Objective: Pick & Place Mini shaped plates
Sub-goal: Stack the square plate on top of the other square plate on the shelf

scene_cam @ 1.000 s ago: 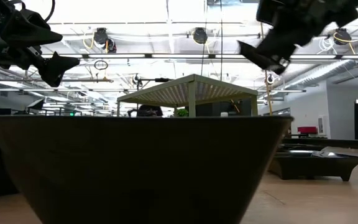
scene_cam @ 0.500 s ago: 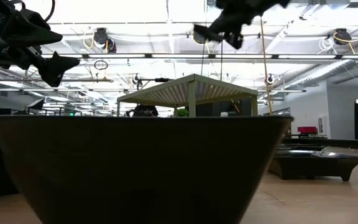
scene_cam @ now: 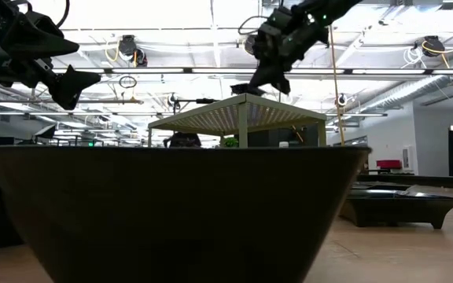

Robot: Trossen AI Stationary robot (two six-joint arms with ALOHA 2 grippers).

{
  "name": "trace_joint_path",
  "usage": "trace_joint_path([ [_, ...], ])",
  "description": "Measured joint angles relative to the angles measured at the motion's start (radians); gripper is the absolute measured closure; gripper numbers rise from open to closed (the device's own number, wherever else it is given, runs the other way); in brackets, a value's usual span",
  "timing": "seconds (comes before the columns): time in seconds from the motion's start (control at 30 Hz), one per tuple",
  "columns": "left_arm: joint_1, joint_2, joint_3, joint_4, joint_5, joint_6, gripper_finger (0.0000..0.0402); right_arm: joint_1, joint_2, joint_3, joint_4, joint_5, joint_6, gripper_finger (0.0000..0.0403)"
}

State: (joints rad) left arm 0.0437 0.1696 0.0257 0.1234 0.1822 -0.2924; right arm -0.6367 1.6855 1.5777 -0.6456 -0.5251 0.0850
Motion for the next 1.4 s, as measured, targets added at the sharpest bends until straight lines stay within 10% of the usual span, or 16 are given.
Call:
trace_joint_path([
  [0.63,0.0,0.0,0.0,0.0,0.0,0.0,0.0105,0.003,-0.005,-0.058,0.037,0.005,-0.027,0.0401],
  [1.4,0.0,0.0,0.0,0.0,0.0,0.0,0.0105,0.156,-0.091,-0.058,-0.009,0.138,-0.025,0.0278],
])
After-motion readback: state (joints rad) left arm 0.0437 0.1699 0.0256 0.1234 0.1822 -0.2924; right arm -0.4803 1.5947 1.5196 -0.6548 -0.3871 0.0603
